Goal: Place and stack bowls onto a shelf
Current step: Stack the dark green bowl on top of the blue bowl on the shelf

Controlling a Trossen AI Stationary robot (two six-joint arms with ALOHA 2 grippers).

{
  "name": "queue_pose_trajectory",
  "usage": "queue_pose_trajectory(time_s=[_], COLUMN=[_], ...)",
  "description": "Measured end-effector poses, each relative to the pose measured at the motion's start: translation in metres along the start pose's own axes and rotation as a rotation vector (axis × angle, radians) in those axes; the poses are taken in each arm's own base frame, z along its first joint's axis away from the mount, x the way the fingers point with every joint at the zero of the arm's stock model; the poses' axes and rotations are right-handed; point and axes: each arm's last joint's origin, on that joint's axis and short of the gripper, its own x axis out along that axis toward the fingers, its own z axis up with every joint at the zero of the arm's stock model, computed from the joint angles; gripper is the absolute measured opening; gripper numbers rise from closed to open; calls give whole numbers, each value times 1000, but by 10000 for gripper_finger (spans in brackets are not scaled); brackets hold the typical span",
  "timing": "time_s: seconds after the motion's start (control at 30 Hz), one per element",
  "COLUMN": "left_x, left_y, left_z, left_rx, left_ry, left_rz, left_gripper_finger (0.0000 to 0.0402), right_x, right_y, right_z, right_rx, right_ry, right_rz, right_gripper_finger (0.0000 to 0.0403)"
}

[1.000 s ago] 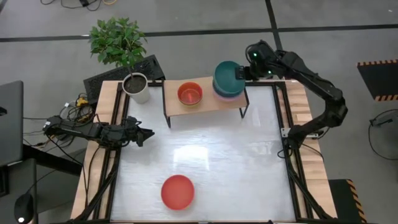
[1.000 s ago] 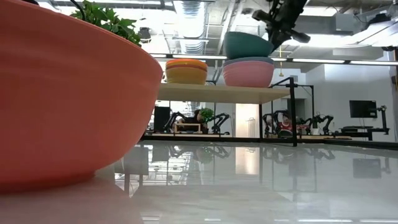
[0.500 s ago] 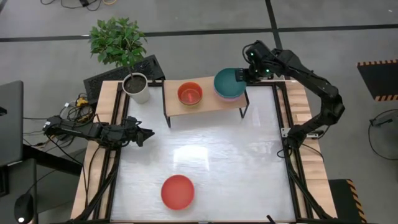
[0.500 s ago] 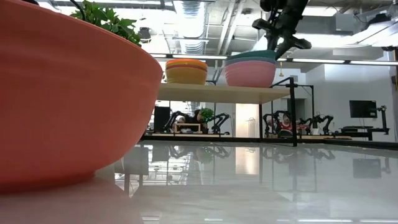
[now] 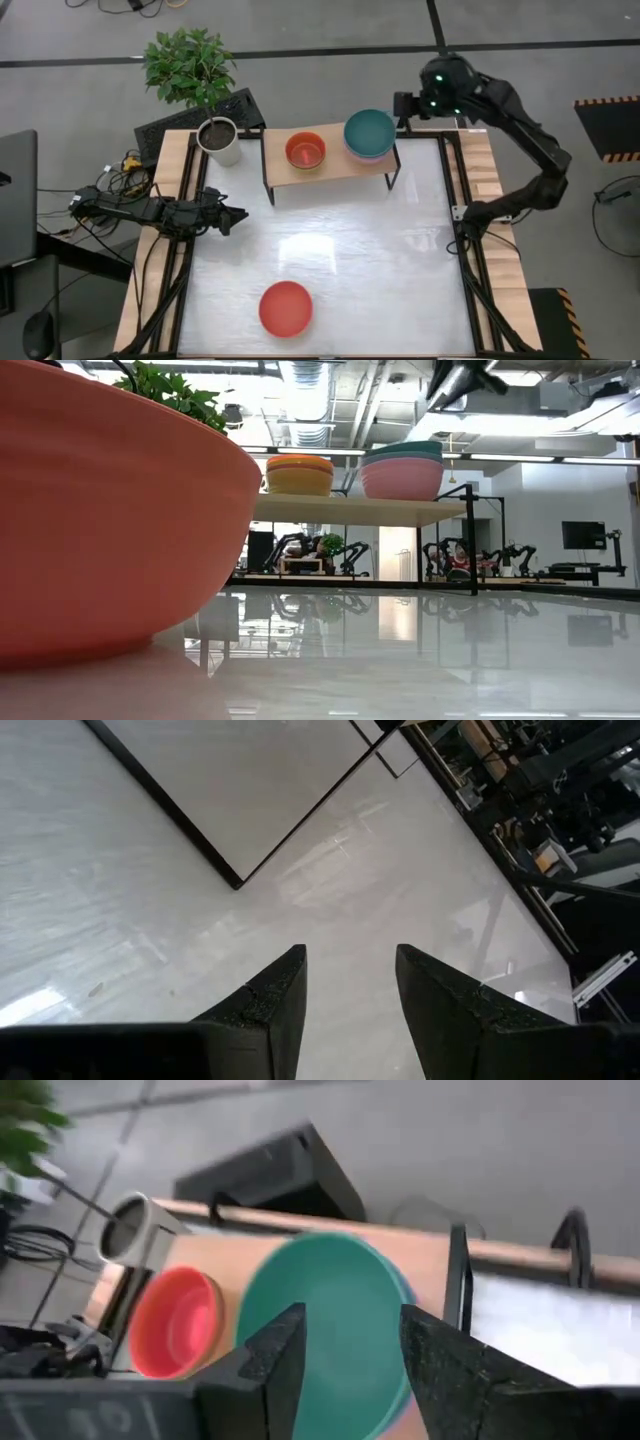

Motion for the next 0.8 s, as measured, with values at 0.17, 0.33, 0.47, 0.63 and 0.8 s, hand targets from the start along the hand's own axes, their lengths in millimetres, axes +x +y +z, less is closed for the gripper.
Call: queue_pose_trajectory(time_s=[0.17, 0.33, 0.47, 0.63, 0.8], left_x=[0, 0, 0, 0, 0], left_y=[0, 0, 0, 0, 0], left_z=[0, 0, 0, 0, 0], left_rx=[0, 0, 1, 0, 0], left_ry=[0, 1, 2, 2, 2], left_rz=[-1, -1, 0, 0, 0], left_gripper_finger=[140, 140, 140, 140, 140], right_x=[-1, 25, 44, 56, 59], right_y=[5, -1, -9, -19, -22], right_z=[-10, -22, -30, -34, -35], right_rx=[-67, -104, -99, -97, -93], right_ry=[3, 62, 103, 141, 149], right_rz=[-35, -85, -104, -133, -133], right_gripper_finger=[147, 90, 63, 51, 49])
